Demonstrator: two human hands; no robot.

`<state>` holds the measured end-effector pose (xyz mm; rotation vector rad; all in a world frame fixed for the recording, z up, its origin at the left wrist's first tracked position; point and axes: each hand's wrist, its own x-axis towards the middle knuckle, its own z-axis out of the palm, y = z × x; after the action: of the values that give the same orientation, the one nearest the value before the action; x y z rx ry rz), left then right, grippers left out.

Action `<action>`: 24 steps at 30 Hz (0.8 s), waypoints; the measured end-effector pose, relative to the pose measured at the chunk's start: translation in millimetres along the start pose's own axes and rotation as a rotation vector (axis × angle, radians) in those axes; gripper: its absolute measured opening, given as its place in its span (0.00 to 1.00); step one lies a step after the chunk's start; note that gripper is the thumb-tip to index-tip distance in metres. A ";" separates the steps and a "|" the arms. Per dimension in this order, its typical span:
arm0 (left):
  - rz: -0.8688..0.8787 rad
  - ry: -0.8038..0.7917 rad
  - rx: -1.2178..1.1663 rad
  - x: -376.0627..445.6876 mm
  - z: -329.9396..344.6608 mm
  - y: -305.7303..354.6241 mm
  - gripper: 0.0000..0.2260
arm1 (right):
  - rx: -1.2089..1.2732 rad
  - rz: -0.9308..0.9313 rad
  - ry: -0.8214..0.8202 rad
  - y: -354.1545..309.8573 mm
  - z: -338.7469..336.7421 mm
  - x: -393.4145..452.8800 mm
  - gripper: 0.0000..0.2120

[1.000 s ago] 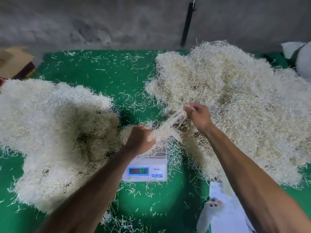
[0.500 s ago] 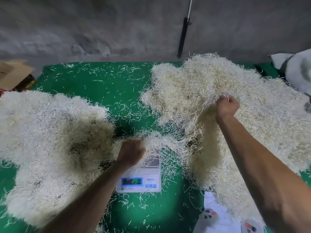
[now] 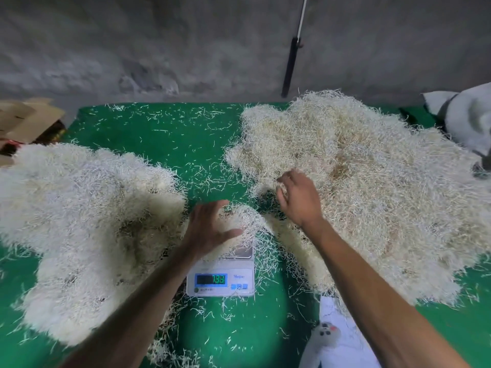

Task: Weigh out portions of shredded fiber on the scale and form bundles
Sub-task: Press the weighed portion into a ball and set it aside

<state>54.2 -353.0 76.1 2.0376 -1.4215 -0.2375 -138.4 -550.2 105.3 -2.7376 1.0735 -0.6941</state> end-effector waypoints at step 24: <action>-0.349 -0.426 0.370 -302.0 53.4 -68.6 0.32 | -0.158 0.332 -0.547 -154.7 124.1 -343.5 0.35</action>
<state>-39.0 -89.4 -67.4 2.6601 -1.4195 -0.6278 -207.6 -212.4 -90.7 -2.5262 1.4160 0.1853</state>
